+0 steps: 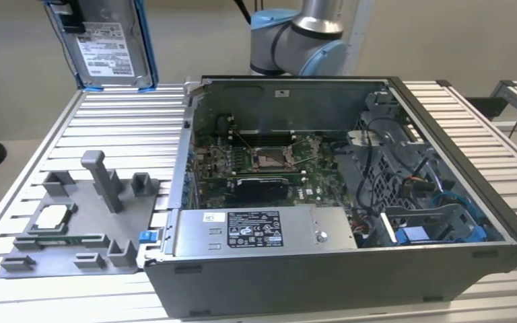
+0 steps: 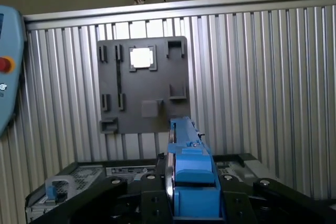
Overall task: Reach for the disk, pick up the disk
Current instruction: 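Pick up the disk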
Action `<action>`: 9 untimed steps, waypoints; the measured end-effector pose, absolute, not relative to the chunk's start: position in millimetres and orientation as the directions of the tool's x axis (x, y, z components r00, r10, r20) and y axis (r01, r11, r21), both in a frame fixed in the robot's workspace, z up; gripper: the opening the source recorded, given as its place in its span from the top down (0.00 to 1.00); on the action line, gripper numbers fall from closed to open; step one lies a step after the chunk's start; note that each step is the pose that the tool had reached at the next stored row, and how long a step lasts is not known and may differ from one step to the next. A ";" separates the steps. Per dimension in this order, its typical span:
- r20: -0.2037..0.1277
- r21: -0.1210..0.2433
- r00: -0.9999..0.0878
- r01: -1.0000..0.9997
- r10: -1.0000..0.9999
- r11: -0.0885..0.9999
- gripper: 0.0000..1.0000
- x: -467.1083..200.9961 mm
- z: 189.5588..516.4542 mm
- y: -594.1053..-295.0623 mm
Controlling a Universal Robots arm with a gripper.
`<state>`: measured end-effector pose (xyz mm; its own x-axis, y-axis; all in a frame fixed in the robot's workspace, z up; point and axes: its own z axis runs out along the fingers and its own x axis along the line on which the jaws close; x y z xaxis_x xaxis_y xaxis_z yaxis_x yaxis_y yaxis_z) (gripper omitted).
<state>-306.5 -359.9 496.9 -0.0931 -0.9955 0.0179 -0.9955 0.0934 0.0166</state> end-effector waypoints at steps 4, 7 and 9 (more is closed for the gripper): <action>0.018 0.017 -0.093 -0.995 -0.995 0.094 1.00 -288.5 497.0 -359.9; 0.018 0.017 -0.093 -0.995 -0.995 0.094 1.00 -274.8 496.9 -359.9; 0.018 0.017 -0.093 -0.995 -0.995 0.094 1.00 -265.8 497.0 -359.8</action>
<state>-265.8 -359.8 497.0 -0.0932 -0.9955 0.0180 -0.9955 0.0935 0.0167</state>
